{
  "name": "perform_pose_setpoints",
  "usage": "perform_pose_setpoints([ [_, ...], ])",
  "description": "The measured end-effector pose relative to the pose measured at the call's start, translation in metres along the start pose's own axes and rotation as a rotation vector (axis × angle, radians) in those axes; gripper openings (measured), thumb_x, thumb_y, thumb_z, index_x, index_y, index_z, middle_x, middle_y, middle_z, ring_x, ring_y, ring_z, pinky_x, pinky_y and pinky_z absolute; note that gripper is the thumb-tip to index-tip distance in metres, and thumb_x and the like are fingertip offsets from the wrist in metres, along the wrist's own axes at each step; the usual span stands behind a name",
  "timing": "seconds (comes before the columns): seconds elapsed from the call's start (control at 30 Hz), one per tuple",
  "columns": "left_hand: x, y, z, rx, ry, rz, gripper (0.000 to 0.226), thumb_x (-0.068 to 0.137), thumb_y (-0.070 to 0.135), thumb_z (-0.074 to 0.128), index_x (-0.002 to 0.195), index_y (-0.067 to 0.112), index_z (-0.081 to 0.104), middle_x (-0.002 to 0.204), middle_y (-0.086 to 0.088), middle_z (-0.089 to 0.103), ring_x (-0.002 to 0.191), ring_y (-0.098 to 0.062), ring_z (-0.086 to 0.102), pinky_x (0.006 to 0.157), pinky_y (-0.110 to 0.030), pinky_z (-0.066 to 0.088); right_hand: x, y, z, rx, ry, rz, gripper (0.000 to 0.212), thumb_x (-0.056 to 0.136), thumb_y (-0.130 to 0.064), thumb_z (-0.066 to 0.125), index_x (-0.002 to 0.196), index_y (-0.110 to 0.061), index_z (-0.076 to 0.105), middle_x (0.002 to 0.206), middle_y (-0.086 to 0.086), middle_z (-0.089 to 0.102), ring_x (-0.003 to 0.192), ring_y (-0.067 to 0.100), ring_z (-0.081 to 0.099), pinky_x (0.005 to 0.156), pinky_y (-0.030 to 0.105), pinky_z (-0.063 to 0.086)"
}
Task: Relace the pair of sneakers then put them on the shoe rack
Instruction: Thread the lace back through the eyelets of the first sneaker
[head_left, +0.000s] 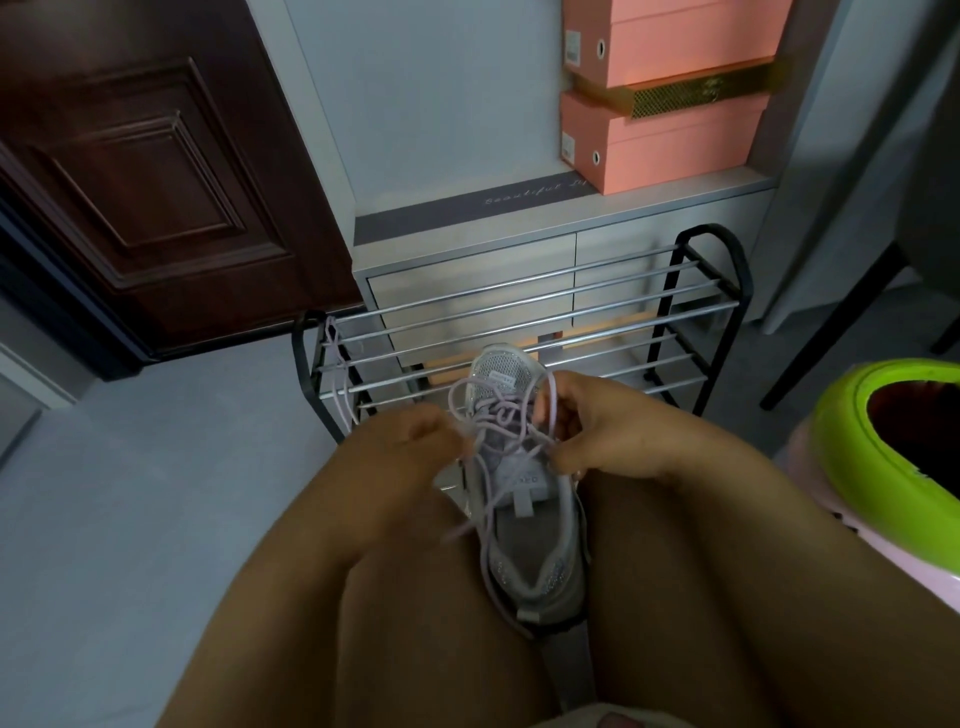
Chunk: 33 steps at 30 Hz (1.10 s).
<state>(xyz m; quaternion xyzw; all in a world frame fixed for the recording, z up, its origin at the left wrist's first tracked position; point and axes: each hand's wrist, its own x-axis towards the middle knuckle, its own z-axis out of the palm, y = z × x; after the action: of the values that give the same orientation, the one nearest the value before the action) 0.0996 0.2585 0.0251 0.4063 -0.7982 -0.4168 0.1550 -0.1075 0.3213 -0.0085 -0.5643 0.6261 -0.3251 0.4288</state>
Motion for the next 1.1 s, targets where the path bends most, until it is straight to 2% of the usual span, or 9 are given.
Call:
perform_pose_setpoints([
  [0.1,0.007,0.002,0.026,0.220,-0.023,0.149,0.030,0.091,0.037,0.053,0.070,0.019,0.062,0.068,-0.002,0.057,0.059,-0.012,0.051,0.056,-0.028,0.040,0.000,-0.001,0.002,-0.008,-0.018,-0.019,0.049,0.058,-0.011,0.064,0.106,-0.018,0.059,0.095,0.010,0.068,0.086,0.028,0.068,0.074,0.050,0.057],
  [0.17,0.012,0.001,0.037,0.302,-0.099,0.238,0.036,0.090,0.039,0.055,0.057,0.027,0.054,0.055,0.003,0.050,0.050,-0.009,0.046,0.050,-0.021,0.034,-0.001,-0.002,0.000,-0.027,-0.026,-0.037,0.051,0.059,-0.009,0.066,0.109,-0.019,0.059,0.097,0.007,0.069,0.089,0.024,0.068,0.079,0.049,0.056],
  [0.33,0.018,0.001,0.047,0.359,-0.089,0.295,0.039,0.088,0.030,0.063,0.053,0.036,0.047,0.053,0.012,0.047,0.052,-0.003,0.046,0.054,-0.014,0.030,-0.006,-0.002,-0.006,0.016,-0.050,-0.049,0.046,0.067,0.008,0.066,0.101,-0.023,0.061,0.087,-0.006,0.068,0.081,0.007,0.065,0.074,0.027,0.052],
  [0.5,0.011,-0.001,0.024,-0.104,-0.130,0.190,0.019,0.089,0.021,0.062,0.072,0.024,0.070,0.075,-0.002,0.065,0.071,-0.013,0.061,0.067,-0.020,0.047,-0.002,0.002,-0.004,0.076,-0.063,0.022,0.039,0.061,-0.001,0.068,0.097,-0.014,0.059,0.092,0.011,0.067,0.082,0.027,0.066,0.072,0.040,0.056],
  [0.6,0.007,-0.008,0.002,-0.468,-0.227,0.206,0.015,0.075,0.033,0.072,0.073,0.018,0.073,0.071,0.004,0.065,0.071,-0.009,0.061,0.070,-0.018,0.048,-0.004,0.001,-0.005,0.089,-0.007,0.076,0.034,0.069,0.010,0.063,0.092,-0.011,0.052,0.084,0.008,0.058,0.067,0.015,0.058,0.060,0.027,0.052],
  [0.67,0.006,-0.016,-0.010,-0.624,-0.274,0.287,0.025,0.070,0.041,0.075,0.069,0.015,0.071,0.068,0.002,0.059,0.069,-0.012,0.055,0.070,-0.020,0.045,-0.003,0.001,-0.005,0.089,0.008,0.102,0.035,0.070,0.010,0.064,0.098,-0.007,0.051,0.084,0.008,0.057,0.063,0.015,0.057,0.062,0.031,0.054],
  [0.8,0.001,-0.026,-0.030,-0.861,-0.416,0.414,0.019,0.081,0.027,0.067,0.069,0.012,0.067,0.071,-0.007,0.049,0.075,-0.026,0.044,0.075,-0.038,0.037,-0.001,0.002,-0.004,0.065,0.041,0.140,0.036,0.070,0.008,0.065,0.098,-0.010,0.052,0.088,0.008,0.054,0.064,0.015,0.056,0.065,0.034,0.055],
  [0.97,-0.004,-0.016,-0.030,-0.582,-0.502,0.354,0.028,0.080,0.041,0.066,0.068,0.016,0.071,0.068,0.001,0.055,0.069,-0.025,0.048,0.069,-0.030,0.041,-0.006,-0.001,-0.006,-0.027,0.009,0.060,0.033,0.069,0.006,0.066,0.093,-0.016,0.058,0.089,0.012,0.059,0.072,0.016,0.055,0.065,0.032,0.047],
  [1.1,0.009,-0.011,-0.015,-0.341,-0.098,0.023,0.031,0.082,0.046,0.059,0.074,0.021,0.076,0.066,0.001,0.057,0.068,-0.017,0.051,0.068,-0.027,0.043,-0.008,-0.004,-0.009,-0.071,-0.002,-0.014,0.027,0.072,0.001,0.072,0.090,-0.017,0.063,0.089,0.010,0.064,0.076,0.014,0.057,0.071,0.034,0.049],
])
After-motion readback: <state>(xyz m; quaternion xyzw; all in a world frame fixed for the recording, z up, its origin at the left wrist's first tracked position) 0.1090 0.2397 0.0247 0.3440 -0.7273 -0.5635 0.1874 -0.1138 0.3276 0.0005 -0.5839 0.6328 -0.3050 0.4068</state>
